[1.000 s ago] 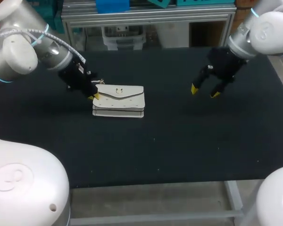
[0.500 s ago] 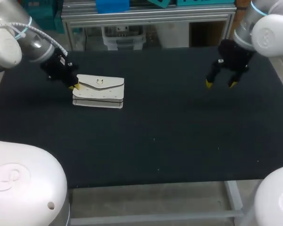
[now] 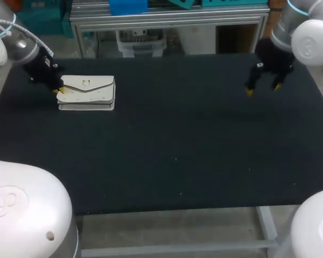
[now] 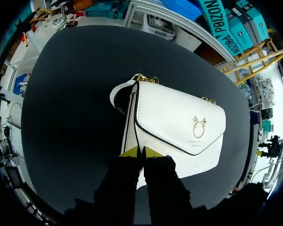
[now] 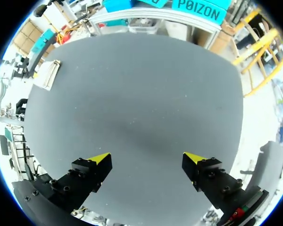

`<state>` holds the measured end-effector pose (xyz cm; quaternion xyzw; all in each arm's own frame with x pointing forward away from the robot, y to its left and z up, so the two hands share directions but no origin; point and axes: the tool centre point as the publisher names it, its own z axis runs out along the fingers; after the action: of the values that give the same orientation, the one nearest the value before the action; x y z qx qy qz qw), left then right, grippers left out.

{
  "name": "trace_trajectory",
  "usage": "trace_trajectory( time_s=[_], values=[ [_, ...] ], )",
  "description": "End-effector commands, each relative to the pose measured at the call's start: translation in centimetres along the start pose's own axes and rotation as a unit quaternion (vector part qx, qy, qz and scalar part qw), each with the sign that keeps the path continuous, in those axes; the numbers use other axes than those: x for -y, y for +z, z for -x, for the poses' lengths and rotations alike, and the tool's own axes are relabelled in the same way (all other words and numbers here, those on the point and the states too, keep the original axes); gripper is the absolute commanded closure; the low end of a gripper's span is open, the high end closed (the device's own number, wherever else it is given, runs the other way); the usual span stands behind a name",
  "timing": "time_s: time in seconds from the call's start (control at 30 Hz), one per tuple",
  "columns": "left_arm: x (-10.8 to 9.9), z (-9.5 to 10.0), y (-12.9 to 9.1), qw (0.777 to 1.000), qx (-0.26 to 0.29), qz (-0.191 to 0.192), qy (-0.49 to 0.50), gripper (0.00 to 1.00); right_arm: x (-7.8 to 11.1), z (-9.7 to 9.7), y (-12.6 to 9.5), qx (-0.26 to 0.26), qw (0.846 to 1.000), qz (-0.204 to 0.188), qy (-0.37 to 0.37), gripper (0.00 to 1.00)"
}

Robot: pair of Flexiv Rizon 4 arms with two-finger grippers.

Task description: Pick up the bag, open it, inspect its contents, close it, and place it on the opposite side

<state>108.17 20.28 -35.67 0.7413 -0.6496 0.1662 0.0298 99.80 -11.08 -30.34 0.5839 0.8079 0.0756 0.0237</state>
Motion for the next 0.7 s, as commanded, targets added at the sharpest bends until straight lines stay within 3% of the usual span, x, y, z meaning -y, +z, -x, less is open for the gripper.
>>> trace_trajectory(
  time_s=[0.03, 0.33, 0.7],
  values=[
    [2.9, 1.5, -0.7, 1.000, 0.018, 0.018, -0.010, 1.00, -0.8, 0.6, -0.6, 0.010, 1.000, -0.006, 0.000, 0.00],
    [6.0, 5.1, -2.4, 0.998, 0.064, 0.009, -0.021, 1.00, -1.6, 3.2, -0.8, 0.016, 1.000, -0.007, 0.007, 0.00],
    [8.4, 9.3, -1.5, 0.994, 0.101, 0.022, -0.044, 1.00, -2.1, 4.9, -0.9, 0.029, 0.999, -0.009, 0.018, 0.00]
  ],
)
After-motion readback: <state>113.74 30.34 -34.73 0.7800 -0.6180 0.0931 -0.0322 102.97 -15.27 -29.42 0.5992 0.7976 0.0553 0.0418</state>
